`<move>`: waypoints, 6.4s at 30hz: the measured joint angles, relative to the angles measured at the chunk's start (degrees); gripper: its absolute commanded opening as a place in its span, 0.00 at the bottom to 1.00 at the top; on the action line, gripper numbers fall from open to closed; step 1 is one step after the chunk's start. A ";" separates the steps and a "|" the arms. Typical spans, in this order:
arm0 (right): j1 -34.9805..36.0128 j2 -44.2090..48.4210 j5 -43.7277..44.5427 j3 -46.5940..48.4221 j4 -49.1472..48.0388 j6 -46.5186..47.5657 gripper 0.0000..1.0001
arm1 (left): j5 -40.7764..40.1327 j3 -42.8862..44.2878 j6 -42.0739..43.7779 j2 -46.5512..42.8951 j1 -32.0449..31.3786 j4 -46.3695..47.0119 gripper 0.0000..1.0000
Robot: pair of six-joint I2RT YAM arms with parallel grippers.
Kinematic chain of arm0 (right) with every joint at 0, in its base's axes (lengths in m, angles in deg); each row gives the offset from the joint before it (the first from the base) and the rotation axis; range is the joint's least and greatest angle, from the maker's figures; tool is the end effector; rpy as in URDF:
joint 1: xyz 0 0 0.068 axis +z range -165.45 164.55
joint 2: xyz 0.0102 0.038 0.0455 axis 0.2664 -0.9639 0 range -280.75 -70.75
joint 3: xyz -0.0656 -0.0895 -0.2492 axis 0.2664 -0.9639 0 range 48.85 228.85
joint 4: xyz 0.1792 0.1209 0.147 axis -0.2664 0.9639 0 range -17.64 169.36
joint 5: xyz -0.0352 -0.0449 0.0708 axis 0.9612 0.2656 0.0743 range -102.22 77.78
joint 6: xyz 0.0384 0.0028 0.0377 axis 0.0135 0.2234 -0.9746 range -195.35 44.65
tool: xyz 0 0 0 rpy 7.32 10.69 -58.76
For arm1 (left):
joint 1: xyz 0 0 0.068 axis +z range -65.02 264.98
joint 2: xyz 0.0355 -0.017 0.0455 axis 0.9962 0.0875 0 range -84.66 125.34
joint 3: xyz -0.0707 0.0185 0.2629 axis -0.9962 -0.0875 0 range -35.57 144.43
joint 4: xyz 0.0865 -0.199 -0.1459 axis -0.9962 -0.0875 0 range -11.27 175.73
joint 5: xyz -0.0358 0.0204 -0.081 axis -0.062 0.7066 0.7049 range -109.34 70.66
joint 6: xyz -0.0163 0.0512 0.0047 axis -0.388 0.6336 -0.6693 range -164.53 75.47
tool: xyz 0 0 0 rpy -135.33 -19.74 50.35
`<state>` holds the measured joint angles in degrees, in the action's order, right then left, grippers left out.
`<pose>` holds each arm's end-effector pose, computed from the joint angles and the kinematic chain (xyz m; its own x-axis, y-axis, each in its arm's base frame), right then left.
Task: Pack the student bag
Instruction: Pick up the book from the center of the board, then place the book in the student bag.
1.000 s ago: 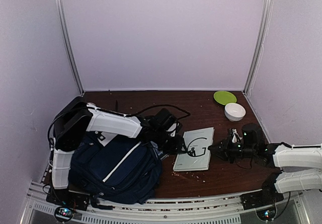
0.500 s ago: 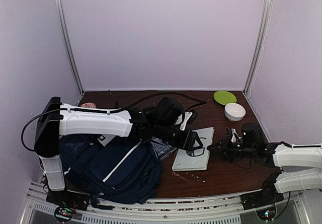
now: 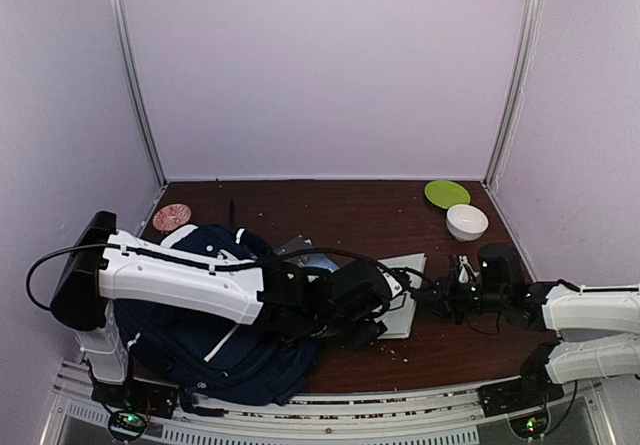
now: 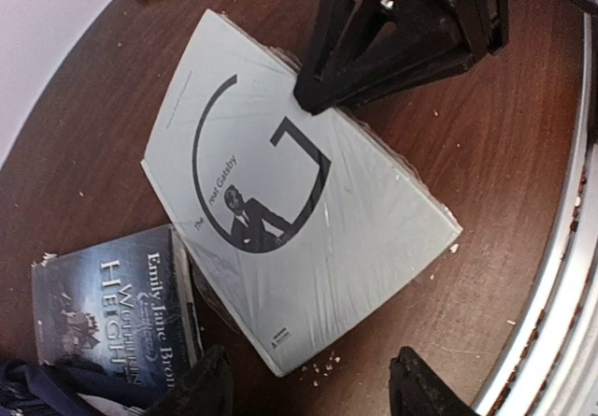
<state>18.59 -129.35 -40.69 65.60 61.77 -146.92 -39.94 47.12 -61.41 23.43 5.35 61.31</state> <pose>0.1521 0.1232 0.1655 -0.9231 0.3829 -0.0356 0.1456 0.4339 0.8891 0.0876 -0.4092 0.2316 -0.3870 0.6053 -0.6956 0.8020 0.5932 0.0700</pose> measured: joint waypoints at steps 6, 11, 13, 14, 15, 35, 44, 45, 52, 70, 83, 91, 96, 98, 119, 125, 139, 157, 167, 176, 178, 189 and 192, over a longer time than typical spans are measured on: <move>0.28 -0.74 -0.02 1.07 0.90 -0.79 0.00 | -6.27 -0.79 7.19 0.79 -2.38 3.87 0.98; 0.39 -1.03 -0.04 1.25 0.94 -1.38 0.00 | -9.11 -1.27 11.13 4.74 -3.37 7.78 0.98; 0.50 -1.07 -0.04 1.36 0.94 -1.81 0.00 | -10.05 -2.51 12.81 5.60 -3.72 9.38 0.98; 0.57 -1.07 -0.02 1.40 0.94 -2.05 0.00 | -10.43 -3.34 13.66 5.81 -3.89 10.19 0.98; 0.61 -1.07 -0.02 1.44 0.94 -2.23 0.00 | -10.73 -4.17 14.49 5.88 -4.09 10.93 0.98; 2.86 -1.09 0.07 1.75 0.76 -6.38 0.00 | -19.93 -3.21 21.81 13.00 -4.74 19.98 0.86; 2.95 -0.70 1.36 2.73 0.70 -6.88 0.00 | -24.11 -3.06 23.67 13.03 -5.40 21.42 0.36; 2.95 -0.46 1.84 2.89 0.76 -6.88 0.07 | -24.70 -2.95 23.80 13.03 -5.46 21.51 0.32; 3.30 3.34 4.07 2.89 0.87 -6.19 0.57 | -28.00 -1.99 23.76 12.11 -5.16 22.75 0.16; 4.39 -1.38 7.98 4.48 1.64 -7.98 0.44 | -24.76 0.00 23.71 12.07 -4.90 22.86 0.08; 6.21 0.02 10.58 9.35 11.34 -5.79 0.00 | -24.11 -0.46 24.37 10.05 -6.67 18.84 0.97; 6.08 10.01 18.58 15.56 23.21 11.72 0.00 | -24.46 0.94 16.33 -6.58 -8.57 3.19 0.98; 6.08 11.63 15.39 17.73 25.46 23.04 0.00 | -18.23 -4.26 8.72 -19.74 -5.88 1.29 0.98; 6.10 13.14 11.74 17.73 25.49 27.06 0.00 | -11.85 -8.26 5.44 -24.41 -1.25 2.47 0.98; 10.64 24.59 -19.30 12.20 12.98 36.89 0.00 | 50.84 -24.15 -17.31 -29.07 19.28 38.12 0.98; 13.14 21.55 -20.76 12.24 8.96 36.39 0.00 | 56.02 -24.41 -22.25 -25.94 19.32 46.16 0.77; 16.09 22.34 -10.80 13.79 2.16 35.50 0.78 | 54.62 -29.42 -28.48 -27.91 19.71 53.37 0.00; 20.55 19.10 6.62 4.85 -23.80 20.46 0.86 | 33.46 -34.38 -32.65 -39.67 22.56 64.83 0.00; 22.23 8.31 9.25 7.32 -29.88 17.07 0.29 | 32.50 -34.53 -37.70 -36.28 22.58 70.71 0.00; 23.23 4.90 7.93 9.01 -35.47 15.63 0.00 | 28.59 -35.91 -38.60 -39.15 22.21 64.17 0.97; 23.39 6.49 8.00 8.98 -32.33 16.20 0.00 | 26.49 -35.91 -37.07 -41.86 22.27 57.70 0.98; 23.52 27.61 21.18 8.44 2.89 28.41 0.00 | 3.10 -30.32 -29.64 -48.78 11.47 0.35 0.91; 23.45 29.88 24.65 6.97 9.25 29.59 0.00 | 0.39 -22.51 -28.11 -35.82 7.08 -12.33 0.92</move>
<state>42.05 -99.48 -16.04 72.57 71.02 -117.33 -39.55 24.61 -89.52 -12.39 12.43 48.98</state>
